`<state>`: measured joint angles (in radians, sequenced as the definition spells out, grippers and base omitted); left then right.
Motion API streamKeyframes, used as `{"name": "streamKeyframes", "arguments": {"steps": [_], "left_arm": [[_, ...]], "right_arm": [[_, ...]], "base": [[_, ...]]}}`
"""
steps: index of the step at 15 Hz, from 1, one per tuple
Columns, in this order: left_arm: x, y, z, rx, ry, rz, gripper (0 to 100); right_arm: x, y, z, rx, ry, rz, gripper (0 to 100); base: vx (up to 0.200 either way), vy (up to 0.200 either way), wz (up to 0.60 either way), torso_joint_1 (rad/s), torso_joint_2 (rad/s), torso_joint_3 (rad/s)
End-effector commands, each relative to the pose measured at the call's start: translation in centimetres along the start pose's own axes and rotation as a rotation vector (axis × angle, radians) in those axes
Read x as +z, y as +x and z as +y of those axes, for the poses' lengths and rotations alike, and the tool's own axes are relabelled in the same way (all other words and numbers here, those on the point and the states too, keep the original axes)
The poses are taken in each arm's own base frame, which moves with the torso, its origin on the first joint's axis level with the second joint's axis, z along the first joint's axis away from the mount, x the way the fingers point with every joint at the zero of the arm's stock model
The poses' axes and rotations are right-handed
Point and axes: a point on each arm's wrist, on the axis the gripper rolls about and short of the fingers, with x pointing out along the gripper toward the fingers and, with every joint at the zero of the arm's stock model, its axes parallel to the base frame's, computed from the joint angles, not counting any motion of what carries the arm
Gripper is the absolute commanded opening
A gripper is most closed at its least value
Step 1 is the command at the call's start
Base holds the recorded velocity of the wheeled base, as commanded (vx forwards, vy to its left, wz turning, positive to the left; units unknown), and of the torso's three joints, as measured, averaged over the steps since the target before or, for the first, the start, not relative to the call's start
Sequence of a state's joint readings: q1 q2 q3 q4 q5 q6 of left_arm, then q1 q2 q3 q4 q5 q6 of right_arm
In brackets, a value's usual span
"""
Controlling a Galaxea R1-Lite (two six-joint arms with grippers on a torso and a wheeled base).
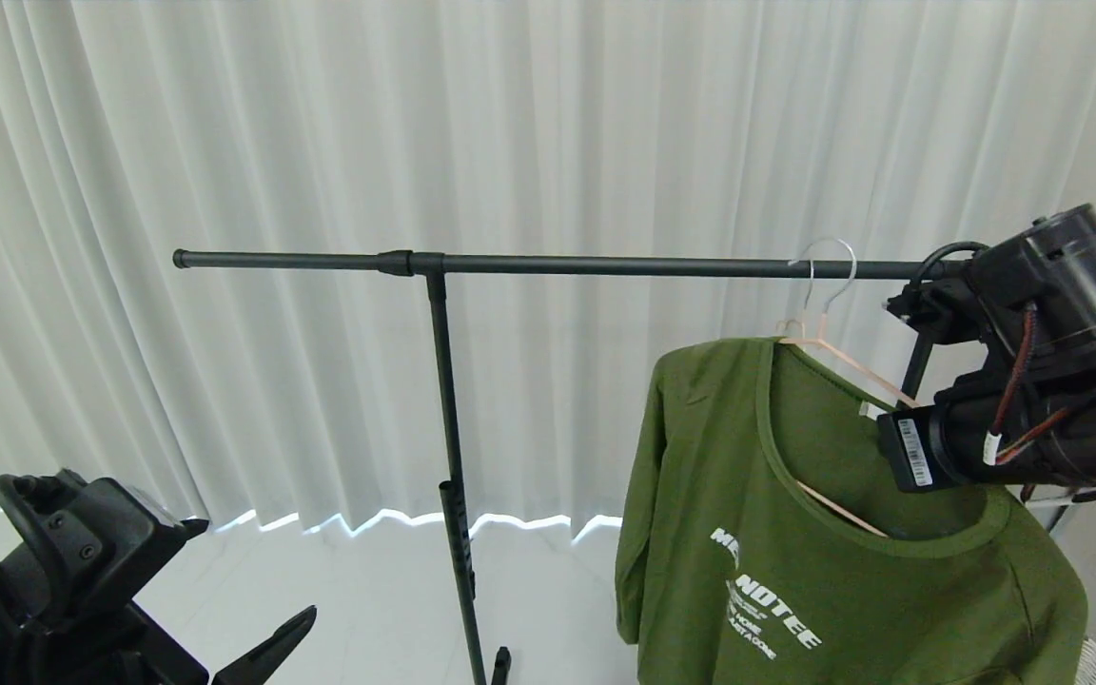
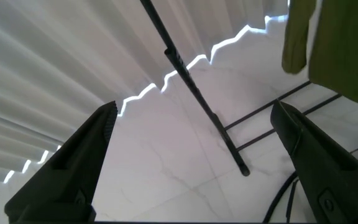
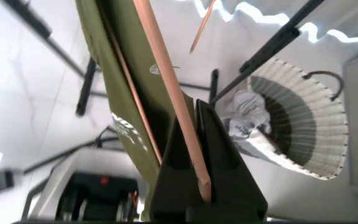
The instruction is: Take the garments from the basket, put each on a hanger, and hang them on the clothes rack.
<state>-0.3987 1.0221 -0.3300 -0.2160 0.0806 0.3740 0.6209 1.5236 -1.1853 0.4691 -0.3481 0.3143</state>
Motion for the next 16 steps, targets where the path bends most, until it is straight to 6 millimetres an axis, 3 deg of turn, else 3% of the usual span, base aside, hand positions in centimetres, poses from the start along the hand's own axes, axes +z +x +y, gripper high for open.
{"name": "streamKeyframes", "arguments": {"steps": [1, 8, 16], "left_arm": [[0.0, 0.0, 0.0, -0.001, 0.001, 0.0, 100], [0.1, 0.0, -0.3, -0.022, 0.012, -0.007, 100], [0.1, -0.2, -0.4, -0.028, 0.015, -0.021, 100]], "right_arm": [[0.8, 1.3, 0.7, -0.004, 0.001, -0.001, 0], [0.6, 0.8, 1.8, 0.032, -0.025, -0.008, 0], [1.6, 3.6, 3.5, 0.033, -0.03, -0.007, 0]], "base": [[0.2, 0.0, 0.0, -0.017, 0.0, 0.012], [0.2, 0.0, 0.0, 0.006, 0.0, 0.005], [0.0, 0.0, 0.0, 0.0, 0.0, 0.0]]}}
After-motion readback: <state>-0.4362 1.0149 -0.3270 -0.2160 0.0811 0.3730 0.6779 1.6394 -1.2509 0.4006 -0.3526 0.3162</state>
